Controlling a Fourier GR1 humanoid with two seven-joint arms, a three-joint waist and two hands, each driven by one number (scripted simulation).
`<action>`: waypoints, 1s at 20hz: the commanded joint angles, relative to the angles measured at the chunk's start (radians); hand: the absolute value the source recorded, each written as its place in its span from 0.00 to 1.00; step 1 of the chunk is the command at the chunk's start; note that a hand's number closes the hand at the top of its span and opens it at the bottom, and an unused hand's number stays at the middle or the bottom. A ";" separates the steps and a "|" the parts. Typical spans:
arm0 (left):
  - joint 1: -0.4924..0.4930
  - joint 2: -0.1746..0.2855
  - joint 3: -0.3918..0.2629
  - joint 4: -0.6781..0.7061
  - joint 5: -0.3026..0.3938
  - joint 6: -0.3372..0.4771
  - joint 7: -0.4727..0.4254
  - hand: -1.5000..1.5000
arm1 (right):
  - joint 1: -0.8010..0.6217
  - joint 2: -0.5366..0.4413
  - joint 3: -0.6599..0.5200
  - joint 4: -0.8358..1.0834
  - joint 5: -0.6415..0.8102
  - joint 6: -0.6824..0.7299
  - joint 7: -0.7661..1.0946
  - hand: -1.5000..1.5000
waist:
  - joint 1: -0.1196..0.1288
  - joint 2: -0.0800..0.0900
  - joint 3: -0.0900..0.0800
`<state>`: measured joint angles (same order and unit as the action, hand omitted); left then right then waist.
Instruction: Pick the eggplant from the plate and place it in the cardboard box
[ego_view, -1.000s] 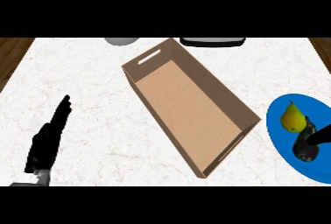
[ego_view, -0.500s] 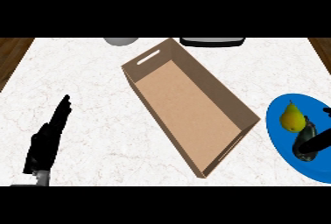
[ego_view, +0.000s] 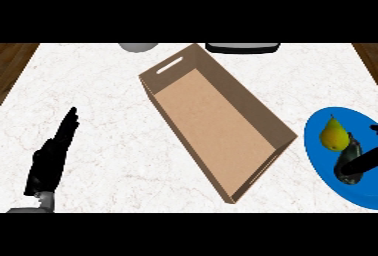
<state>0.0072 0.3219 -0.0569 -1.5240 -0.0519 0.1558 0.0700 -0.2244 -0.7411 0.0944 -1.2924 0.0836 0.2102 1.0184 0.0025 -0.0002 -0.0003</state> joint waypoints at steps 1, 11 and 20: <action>-0.011 -0.053 -0.017 0.002 -0.059 0.030 0.009 0.50 | -0.004 0.036 -0.032 0.037 0.043 0.040 0.024 0.00 | -0.001 0.000 0.000; -0.029 -0.059 0.051 0.009 -0.055 -0.055 0.010 0.50 | -0.014 0.123 -0.083 0.079 0.148 0.057 -0.018 0.00 | -0.001 0.000 0.000; -0.005 -0.068 0.068 -0.046 -0.074 -0.071 0.047 0.50 | -0.010 0.164 -0.116 0.152 0.162 0.090 -0.060 1.00 | 0.001 0.001 0.000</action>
<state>0.0219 0.2452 -0.0166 -1.5695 -0.1305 0.1087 0.0987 -0.2116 -0.5967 0.0107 -1.2199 0.2350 0.2662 0.9618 0.0027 -0.0022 -0.0037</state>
